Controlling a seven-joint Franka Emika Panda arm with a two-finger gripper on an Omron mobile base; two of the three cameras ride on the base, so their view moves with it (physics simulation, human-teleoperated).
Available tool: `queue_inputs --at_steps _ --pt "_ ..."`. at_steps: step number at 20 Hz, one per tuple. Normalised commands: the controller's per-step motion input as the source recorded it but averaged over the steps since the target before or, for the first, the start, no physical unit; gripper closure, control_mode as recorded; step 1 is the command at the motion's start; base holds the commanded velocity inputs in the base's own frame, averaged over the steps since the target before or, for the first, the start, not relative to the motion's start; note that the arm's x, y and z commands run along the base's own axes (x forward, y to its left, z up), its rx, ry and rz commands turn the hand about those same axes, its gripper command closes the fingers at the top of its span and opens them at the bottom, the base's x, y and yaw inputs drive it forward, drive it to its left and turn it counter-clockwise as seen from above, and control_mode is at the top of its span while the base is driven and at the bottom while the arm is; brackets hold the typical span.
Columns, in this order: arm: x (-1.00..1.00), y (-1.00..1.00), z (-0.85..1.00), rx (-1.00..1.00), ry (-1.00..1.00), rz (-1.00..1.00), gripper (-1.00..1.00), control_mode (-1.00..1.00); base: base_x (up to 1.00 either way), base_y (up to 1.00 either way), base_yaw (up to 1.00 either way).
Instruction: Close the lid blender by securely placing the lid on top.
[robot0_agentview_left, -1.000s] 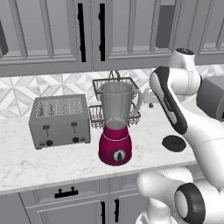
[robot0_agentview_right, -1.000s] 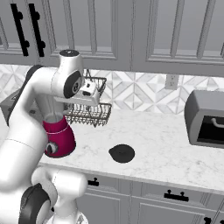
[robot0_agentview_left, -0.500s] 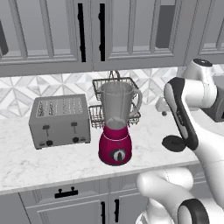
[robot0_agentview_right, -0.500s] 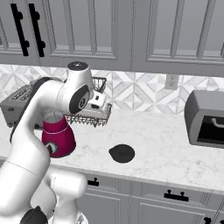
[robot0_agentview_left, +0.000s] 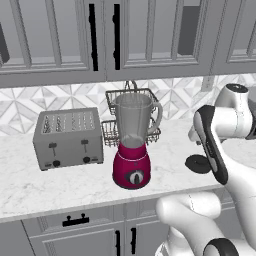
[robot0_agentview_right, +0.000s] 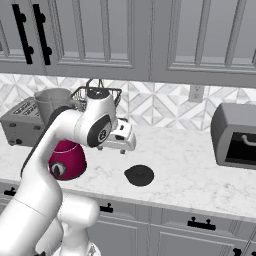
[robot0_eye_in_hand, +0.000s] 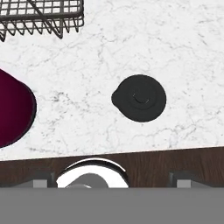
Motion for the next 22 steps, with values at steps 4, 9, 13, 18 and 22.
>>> queue_inputs --at_steps 4,9,13,18,22 --pt "0.0 -0.31 -0.31 -0.02 0.0 0.0 -1.0 -1.0 0.0 0.0 0.0" --pt "0.0 -0.23 -0.4 0.0 0.0 0.0 -1.0 -1.0 0.0 0.0 0.0" --pt "0.17 -0.32 -0.46 0.0 0.0 0.0 -1.0 -1.0 0.0 0.0 0.0" --pt "0.18 -0.17 -0.45 0.0 0.0 0.0 -1.0 -1.0 0.0 0.0 0.0" --pt "0.1 -0.04 -0.32 0.0 0.0 0.0 -1.0 -1.0 0.0 0.0 0.0"
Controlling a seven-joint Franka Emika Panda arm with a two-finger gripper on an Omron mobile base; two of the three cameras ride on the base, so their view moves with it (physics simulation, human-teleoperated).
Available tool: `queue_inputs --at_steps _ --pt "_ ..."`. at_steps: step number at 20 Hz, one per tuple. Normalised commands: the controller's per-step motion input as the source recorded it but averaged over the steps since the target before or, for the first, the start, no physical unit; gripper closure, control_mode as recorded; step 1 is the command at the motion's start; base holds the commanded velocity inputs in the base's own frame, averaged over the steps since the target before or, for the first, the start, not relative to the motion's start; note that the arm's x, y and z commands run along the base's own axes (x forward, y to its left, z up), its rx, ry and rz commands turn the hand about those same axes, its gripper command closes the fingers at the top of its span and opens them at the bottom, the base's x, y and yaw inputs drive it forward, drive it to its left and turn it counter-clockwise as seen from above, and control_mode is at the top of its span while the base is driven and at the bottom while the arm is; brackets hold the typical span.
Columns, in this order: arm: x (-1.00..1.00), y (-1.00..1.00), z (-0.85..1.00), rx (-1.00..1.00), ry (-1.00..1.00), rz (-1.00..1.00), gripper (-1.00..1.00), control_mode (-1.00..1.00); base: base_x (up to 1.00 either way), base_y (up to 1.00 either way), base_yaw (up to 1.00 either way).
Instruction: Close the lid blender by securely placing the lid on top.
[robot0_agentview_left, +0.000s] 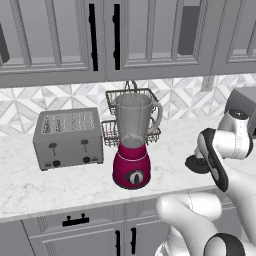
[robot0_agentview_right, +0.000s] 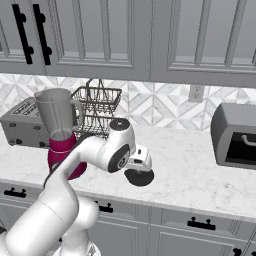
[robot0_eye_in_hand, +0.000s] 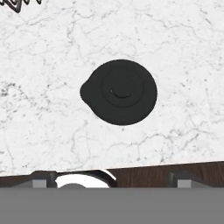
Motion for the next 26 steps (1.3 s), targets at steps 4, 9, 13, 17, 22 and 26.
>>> queue_inputs --at_steps 4,9,13,17,22,26 --pt "0.17 -0.03 -0.22 0.0 0.0 0.0 -1.0 -1.0 0.0 0.0 0.0" --pt "0.2 -0.09 -0.11 0.01 0.0 0.0 -1.0 -1.0 0.0 0.0 0.0" --pt "0.2 -0.09 -0.11 0.02 0.0 0.0 -1.0 -1.0 0.0 0.0 0.0" --pt "0.2 -0.08 -0.11 0.01 0.0 0.0 -1.0 -1.0 0.0 0.0 0.0" --pt "0.14 -0.08 -0.17 0.0 0.0 0.01 -1.0 -1.0 0.0 0.0 0.0" --pt "0.09 -0.1 -0.21 0.0 0.0 0.03 -1.0 -1.0 0.0 0.0 0.0"
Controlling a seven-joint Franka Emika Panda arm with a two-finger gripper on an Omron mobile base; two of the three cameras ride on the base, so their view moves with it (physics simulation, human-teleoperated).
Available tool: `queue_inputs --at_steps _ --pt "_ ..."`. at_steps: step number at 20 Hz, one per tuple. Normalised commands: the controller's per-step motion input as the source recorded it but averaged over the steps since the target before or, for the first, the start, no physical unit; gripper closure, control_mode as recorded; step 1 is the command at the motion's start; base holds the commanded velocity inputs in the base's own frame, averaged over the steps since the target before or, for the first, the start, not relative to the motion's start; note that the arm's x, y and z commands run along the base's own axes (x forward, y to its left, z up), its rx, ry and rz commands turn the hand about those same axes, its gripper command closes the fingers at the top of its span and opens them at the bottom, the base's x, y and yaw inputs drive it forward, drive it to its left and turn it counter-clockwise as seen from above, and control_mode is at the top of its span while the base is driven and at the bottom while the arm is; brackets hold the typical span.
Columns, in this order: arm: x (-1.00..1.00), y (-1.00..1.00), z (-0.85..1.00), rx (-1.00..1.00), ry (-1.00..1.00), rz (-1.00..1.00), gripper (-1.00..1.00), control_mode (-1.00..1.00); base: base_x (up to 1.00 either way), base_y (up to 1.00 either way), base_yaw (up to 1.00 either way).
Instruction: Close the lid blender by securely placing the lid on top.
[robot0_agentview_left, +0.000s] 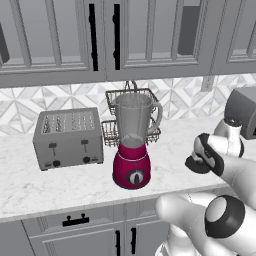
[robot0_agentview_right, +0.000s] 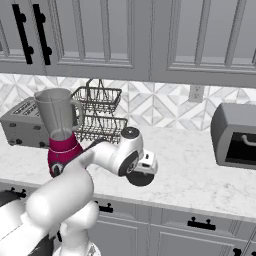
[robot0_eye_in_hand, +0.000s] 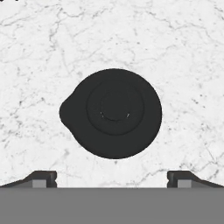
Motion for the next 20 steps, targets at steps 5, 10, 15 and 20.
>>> queue_inputs --at_steps 5,10,15,20 --pt "0.08 -0.07 -0.23 0.0 0.0 0.03 -1.0 -1.0 0.0 0.0 0.0" --pt "0.09 0.0 -0.22 0.0 0.0 0.02 -1.0 -1.0 0.0 0.0 0.0" --pt "0.12 0.0 -0.16 0.0 0.0 0.01 -1.0 -1.0 0.0 0.0 0.0" --pt "0.18 0.0 -0.12 0.0 0.0 0.0 -1.0 -1.0 0.0 0.0 0.0"
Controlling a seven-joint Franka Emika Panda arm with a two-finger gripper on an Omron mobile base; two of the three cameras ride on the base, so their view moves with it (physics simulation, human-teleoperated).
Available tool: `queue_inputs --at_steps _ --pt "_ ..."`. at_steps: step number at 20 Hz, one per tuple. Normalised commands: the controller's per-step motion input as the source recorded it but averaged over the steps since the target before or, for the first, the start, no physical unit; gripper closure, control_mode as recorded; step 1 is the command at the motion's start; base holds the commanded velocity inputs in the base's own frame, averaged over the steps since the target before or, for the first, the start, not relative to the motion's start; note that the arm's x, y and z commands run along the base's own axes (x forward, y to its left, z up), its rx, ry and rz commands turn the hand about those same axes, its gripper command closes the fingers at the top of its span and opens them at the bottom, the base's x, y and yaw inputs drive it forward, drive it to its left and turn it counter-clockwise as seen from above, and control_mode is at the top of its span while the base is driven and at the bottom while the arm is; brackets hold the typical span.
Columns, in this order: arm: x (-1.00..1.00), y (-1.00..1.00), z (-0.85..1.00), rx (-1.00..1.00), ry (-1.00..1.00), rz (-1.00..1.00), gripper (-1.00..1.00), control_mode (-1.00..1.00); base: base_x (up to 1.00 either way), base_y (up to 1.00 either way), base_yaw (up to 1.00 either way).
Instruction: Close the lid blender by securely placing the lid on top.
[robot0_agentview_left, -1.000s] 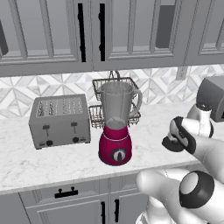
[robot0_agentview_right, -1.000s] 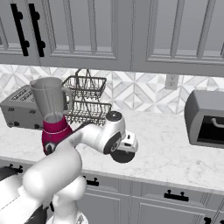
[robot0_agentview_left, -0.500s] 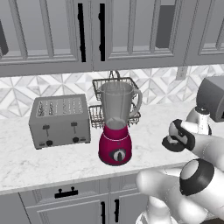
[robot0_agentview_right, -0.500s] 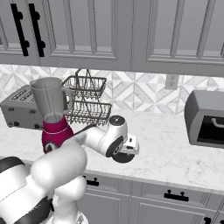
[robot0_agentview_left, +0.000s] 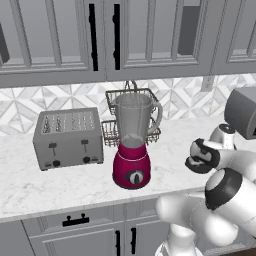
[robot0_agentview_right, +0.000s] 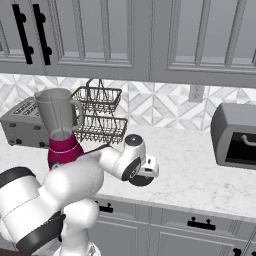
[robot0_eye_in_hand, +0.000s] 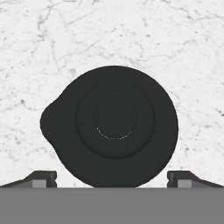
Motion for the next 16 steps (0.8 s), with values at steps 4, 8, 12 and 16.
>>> queue_inputs --at_steps 4,8,12,16 --pt "0.21 0.0 -0.09 0.0 0.0 0.0 -1.0 -1.0 0.0 0.0 0.0" --pt "0.22 0.0 -0.09 0.0 0.0 0.0 -1.0 -1.0 0.0 0.0 0.0" --pt "0.19 0.0 -0.13 0.0 0.0 0.0 -1.0 -1.0 0.0 0.0 0.0" --pt "0.17 0.0 -0.14 0.0 0.0 0.0 -1.0 -1.0 0.0 0.0 0.0"
